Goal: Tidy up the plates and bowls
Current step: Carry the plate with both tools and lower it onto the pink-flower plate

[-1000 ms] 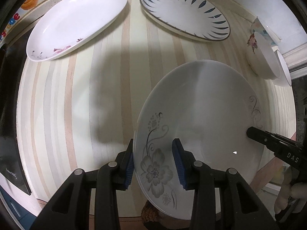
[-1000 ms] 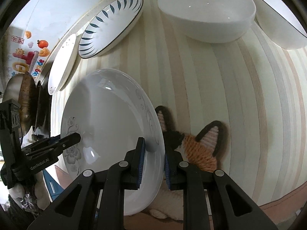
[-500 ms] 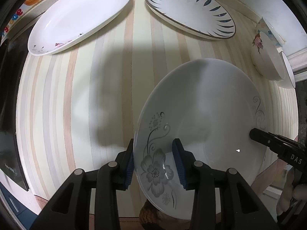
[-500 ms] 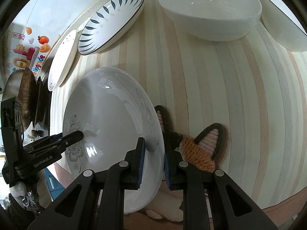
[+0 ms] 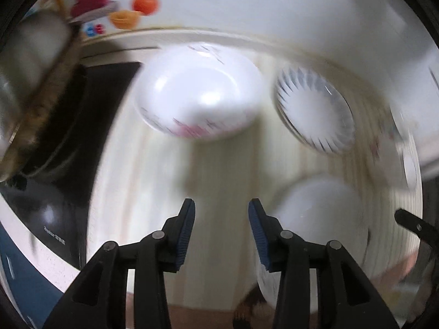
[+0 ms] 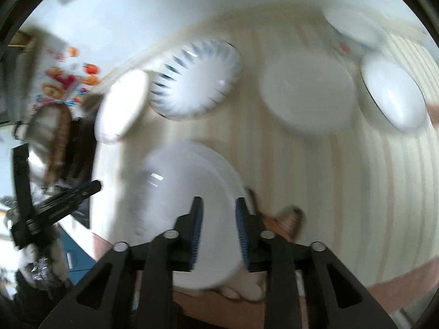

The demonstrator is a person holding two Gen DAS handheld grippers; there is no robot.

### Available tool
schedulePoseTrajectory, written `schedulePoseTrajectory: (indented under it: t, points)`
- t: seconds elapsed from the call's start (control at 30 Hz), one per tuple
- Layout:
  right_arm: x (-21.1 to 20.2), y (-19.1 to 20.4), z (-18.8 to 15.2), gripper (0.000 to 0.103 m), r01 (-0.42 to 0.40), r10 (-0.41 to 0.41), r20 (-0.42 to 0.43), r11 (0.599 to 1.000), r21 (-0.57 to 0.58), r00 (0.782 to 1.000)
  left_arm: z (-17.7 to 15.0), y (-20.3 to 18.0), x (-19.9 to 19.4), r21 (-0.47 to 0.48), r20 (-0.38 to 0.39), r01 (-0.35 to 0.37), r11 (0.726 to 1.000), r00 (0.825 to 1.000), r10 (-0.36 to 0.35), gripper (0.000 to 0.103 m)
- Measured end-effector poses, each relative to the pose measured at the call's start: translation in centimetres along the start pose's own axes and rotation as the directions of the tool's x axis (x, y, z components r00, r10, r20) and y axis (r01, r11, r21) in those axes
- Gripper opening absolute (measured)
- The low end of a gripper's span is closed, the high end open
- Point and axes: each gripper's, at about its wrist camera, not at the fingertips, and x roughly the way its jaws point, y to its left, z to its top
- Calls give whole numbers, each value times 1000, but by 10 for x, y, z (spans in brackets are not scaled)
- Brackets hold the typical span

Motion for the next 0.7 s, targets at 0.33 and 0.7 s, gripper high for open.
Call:
schedulePoseTrajectory:
  t: [0.33,0.7]
  points:
    - [86,111,144,39,-149,151,-3,971,-187,989,58,71,56,-345,-34,-26,938,999,15,38]
    - [220,167,246,39,-85,48,-117,938,-335,992,81,86,109,-412,-78,-37,911,997,5,38]
